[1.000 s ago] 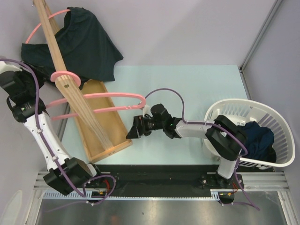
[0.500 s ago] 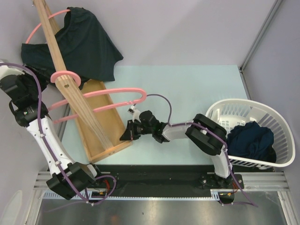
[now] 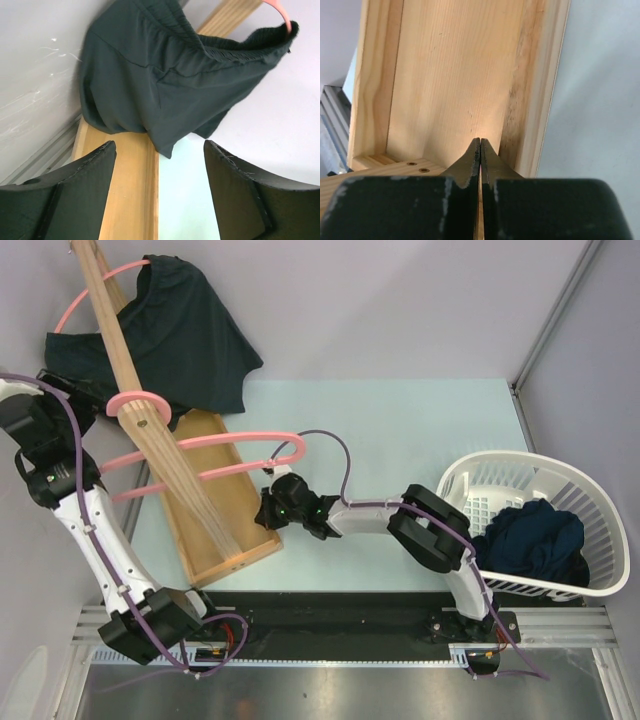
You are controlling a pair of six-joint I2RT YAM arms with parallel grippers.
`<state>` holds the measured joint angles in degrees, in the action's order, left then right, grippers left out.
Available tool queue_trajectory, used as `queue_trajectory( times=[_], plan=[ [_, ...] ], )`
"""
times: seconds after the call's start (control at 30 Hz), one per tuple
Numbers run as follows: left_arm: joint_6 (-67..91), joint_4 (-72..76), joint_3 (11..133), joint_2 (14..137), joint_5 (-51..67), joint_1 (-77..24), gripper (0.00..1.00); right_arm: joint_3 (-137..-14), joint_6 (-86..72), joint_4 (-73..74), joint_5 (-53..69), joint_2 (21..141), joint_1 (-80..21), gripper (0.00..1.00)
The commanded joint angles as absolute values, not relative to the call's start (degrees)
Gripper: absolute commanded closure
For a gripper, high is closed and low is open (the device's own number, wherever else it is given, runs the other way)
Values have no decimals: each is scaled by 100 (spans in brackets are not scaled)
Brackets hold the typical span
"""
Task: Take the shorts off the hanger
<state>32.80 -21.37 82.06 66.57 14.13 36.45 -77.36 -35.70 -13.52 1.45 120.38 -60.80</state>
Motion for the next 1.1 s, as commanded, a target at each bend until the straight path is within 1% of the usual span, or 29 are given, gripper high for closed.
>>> queue_trajectory(
  times=[0.0,0.07,0.2,0.33,0.53,0.67,0.83,0.93,1.03,1.07],
  plan=[
    [3445,-2249,8568,6539,836,3595,23,-7989,-3006,-563,-413,12366,-6056,100],
    [3472,-2477,8744,6688,817,3595,24,-7998,-2962,-361,-308,12462,-5968,100],
    [3673,-2874,9306,7022,1080,3595,24,-7972,-2865,-35,-536,12516,-5933,100],
    [4068,-2611,9132,6996,1415,3595,23,-7919,-2839,500,-782,12490,-5792,100],
    [4367,-2540,8965,6935,1047,3595,22,-7647,-2813,747,-888,12331,-5327,100],
    [4544,-2120,8719,6891,1081,3603,21,-7427,-2611,686,-538,12112,-5072,100],
    [4763,-1382,8429,7074,1818,3595,26,-7339,-2434,808,-527,11945,-4992,100],
    [4746,-1038,8358,7215,2108,3586,27,-7155,-2548,852,-317,11892,-4738,100],
    [4431,-906,8411,7277,1935,3533,27,-6918,-2672,695,-53,11769,-4395,100],
    [4290,-914,8446,7303,1786,3455,27,-6804,-2672,651,252,11751,-4334,100]
  ],
)
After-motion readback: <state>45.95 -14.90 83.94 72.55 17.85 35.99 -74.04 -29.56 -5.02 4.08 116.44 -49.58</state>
